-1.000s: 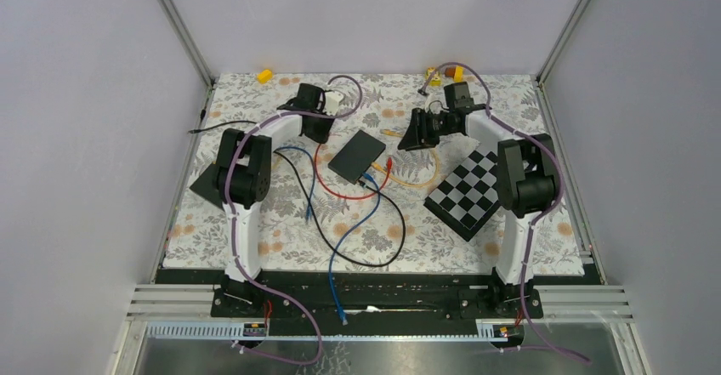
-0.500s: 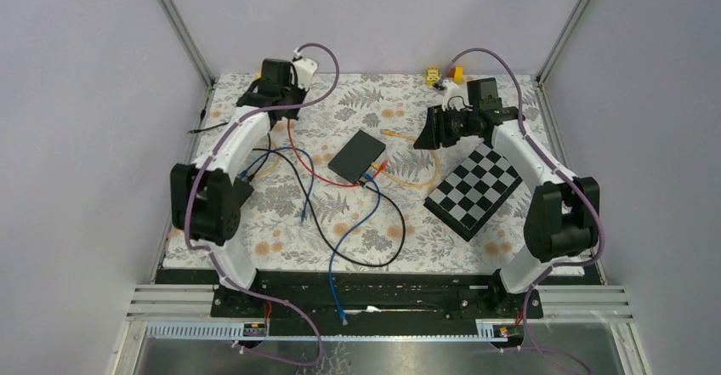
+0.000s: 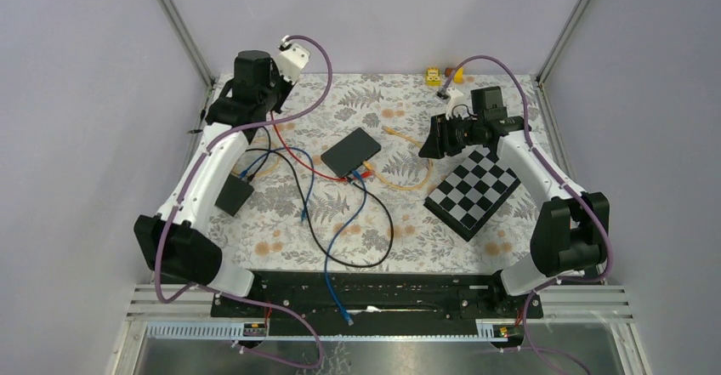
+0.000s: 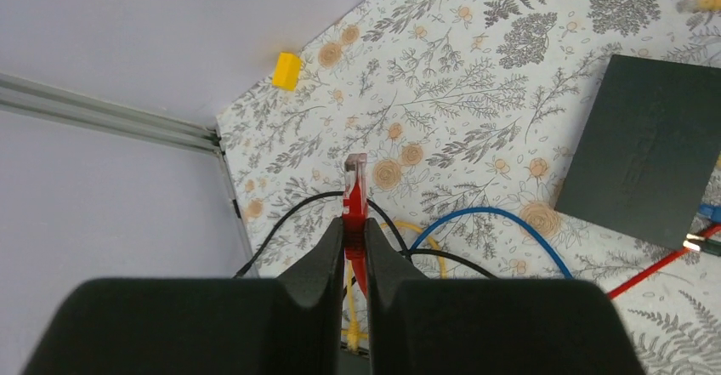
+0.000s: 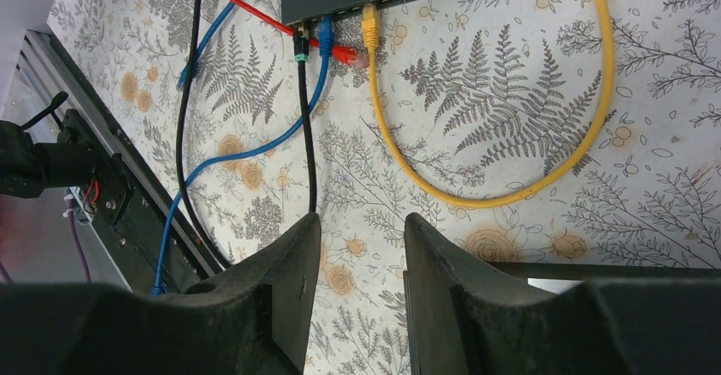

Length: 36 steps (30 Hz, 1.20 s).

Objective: Pull the plug from the switch port
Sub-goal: Pick up the connector from the center of the board, then place the connector at the center of the board.

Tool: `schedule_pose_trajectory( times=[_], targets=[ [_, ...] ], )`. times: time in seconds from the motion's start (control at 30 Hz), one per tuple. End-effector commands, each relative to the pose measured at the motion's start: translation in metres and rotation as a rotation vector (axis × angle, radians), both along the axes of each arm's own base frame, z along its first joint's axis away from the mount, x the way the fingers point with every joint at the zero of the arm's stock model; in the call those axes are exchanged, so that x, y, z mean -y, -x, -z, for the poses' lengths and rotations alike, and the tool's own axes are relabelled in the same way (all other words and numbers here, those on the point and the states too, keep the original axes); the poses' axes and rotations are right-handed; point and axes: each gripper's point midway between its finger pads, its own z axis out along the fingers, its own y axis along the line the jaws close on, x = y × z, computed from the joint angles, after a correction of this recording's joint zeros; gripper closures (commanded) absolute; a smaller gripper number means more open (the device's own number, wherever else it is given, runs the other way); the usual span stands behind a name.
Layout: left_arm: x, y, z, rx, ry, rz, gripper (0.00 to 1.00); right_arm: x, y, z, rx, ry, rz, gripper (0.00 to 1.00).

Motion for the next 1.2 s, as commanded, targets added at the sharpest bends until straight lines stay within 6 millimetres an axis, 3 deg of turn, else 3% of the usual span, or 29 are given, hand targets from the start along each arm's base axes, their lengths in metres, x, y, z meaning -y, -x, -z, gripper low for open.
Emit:
schedule_pose_trajectory(
  times=[0.0,0.23,0.4,0.53,0.77,0.97,1.17],
  targets=[
    [-0.001,0.023,-0.040,0.082,-0.079,0.048,1.00,0.003,-0.002,-0.008,0.063,0.007,-0.004,0.51],
    [0.028,0.046,-0.053,-0.003,-0.039,0.106,1.00,-0.002,-0.001,-0.010,0.061,-0.012,-0.031,0.51],
    [0.048,0.054,-0.063,-0.036,0.119,0.129,1.00,-0.028,-0.001,-0.007,0.081,-0.020,-0.113,0.47],
    [0.055,0.064,-0.044,-0.092,0.192,0.124,1.00,-0.066,0.006,0.015,0.140,0.036,-0.194,0.43],
    [0.036,0.072,0.010,-0.145,0.228,0.038,1.00,-0.124,0.013,0.067,0.121,0.103,-0.282,0.33],
    [0.024,0.077,0.036,-0.180,0.282,0.016,1.00,-0.147,0.017,0.112,0.090,0.215,-0.302,0.30],
    [0.023,0.082,0.054,-0.213,0.294,0.025,1.00,-0.159,0.018,0.130,0.063,0.251,-0.293,0.32]
  ],
)
